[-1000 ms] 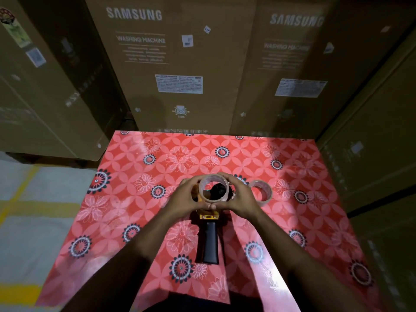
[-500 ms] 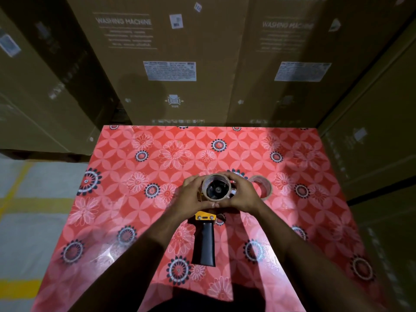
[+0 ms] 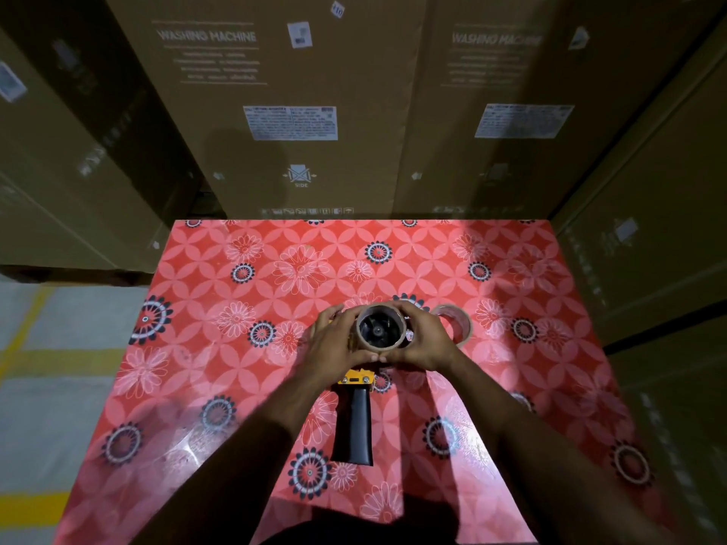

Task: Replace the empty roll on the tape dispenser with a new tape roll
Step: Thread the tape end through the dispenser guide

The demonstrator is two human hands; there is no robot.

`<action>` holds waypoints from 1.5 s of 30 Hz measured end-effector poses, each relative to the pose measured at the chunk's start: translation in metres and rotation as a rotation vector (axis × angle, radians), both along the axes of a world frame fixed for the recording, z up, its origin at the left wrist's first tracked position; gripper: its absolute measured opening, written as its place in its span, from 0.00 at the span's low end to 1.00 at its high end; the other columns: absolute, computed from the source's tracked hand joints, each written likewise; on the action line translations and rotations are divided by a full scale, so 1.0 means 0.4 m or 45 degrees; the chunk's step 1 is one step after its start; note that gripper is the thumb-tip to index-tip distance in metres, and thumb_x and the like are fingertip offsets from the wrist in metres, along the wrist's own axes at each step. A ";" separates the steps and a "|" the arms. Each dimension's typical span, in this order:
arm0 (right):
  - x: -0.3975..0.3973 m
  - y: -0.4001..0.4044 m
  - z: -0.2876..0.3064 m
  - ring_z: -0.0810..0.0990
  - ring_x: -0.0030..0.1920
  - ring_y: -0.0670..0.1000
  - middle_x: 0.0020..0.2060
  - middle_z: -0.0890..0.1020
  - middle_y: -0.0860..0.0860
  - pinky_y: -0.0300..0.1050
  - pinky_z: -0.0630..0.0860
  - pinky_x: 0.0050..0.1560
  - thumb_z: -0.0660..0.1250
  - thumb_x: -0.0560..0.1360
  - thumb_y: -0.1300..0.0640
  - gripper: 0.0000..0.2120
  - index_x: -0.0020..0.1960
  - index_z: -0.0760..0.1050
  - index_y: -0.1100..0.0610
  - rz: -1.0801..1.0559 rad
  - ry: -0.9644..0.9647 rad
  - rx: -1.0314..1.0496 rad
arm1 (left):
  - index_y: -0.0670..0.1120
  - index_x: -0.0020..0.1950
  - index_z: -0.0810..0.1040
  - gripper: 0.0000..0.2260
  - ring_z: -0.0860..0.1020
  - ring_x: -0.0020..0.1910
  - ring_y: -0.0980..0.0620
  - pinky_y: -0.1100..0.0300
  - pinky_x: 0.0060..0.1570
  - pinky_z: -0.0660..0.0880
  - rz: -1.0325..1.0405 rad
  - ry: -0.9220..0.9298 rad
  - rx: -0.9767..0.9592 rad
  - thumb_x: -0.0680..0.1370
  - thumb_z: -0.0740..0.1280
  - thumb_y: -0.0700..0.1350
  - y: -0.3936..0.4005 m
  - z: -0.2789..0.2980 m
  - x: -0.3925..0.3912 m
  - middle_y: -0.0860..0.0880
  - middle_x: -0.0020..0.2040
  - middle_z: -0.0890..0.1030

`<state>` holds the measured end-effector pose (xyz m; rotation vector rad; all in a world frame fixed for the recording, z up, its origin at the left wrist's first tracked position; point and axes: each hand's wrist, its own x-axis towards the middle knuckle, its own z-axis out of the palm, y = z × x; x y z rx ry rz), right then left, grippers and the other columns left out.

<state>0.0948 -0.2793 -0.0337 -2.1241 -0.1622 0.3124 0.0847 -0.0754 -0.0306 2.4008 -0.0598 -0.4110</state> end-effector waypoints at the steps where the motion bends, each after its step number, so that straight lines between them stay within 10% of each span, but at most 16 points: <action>1: -0.007 0.001 -0.004 0.81 0.57 0.45 0.57 0.81 0.44 0.35 0.75 0.57 0.85 0.57 0.49 0.41 0.66 0.74 0.54 -0.007 -0.018 -0.024 | 0.64 0.74 0.64 0.40 0.59 0.76 0.44 0.41 0.72 0.55 -0.001 -0.006 0.014 0.66 0.79 0.58 0.000 -0.003 -0.002 0.49 0.77 0.60; 5: -0.006 0.014 -0.003 0.79 0.55 0.44 0.55 0.80 0.44 0.26 0.71 0.54 0.85 0.60 0.53 0.37 0.66 0.75 0.54 0.030 -0.071 -0.103 | 0.63 0.75 0.63 0.41 0.56 0.77 0.43 0.42 0.73 0.55 -0.033 -0.006 0.056 0.67 0.79 0.58 0.001 -0.009 -0.001 0.49 0.78 0.59; 19: -0.013 0.018 -0.025 0.79 0.64 0.53 0.64 0.80 0.52 0.49 0.76 0.65 0.79 0.63 0.41 0.46 0.75 0.63 0.54 0.068 0.046 -0.308 | 0.59 0.78 0.60 0.42 0.50 0.79 0.47 0.45 0.75 0.48 -0.128 -0.045 0.144 0.68 0.77 0.61 -0.003 -0.010 0.001 0.49 0.81 0.56; 22: -0.020 0.012 -0.023 0.61 0.78 0.55 0.79 0.63 0.55 0.52 0.63 0.76 0.72 0.68 0.36 0.55 0.81 0.45 0.56 0.176 0.031 -0.400 | 0.55 0.81 0.49 0.46 0.46 0.80 0.52 0.45 0.75 0.45 -0.256 -0.105 0.154 0.72 0.71 0.65 0.014 -0.011 -0.007 0.51 0.82 0.53; 26: -0.054 0.030 0.001 0.37 0.80 0.51 0.80 0.39 0.54 0.51 0.41 0.80 0.52 0.81 0.40 0.39 0.81 0.37 0.58 0.197 -0.195 -0.530 | 0.54 0.80 0.35 0.40 0.38 0.80 0.54 0.41 0.78 0.44 -0.435 -0.229 0.313 0.78 0.50 0.71 0.043 -0.039 -0.021 0.54 0.82 0.39; 45: -0.041 0.062 -0.065 0.41 0.81 0.53 0.82 0.47 0.54 0.61 0.42 0.79 0.41 0.82 0.37 0.35 0.82 0.42 0.58 0.261 -0.177 -0.989 | 0.45 0.81 0.39 0.33 0.34 0.79 0.50 0.44 0.78 0.41 -0.561 -0.138 0.732 0.83 0.45 0.61 -0.011 -0.016 -0.013 0.48 0.81 0.37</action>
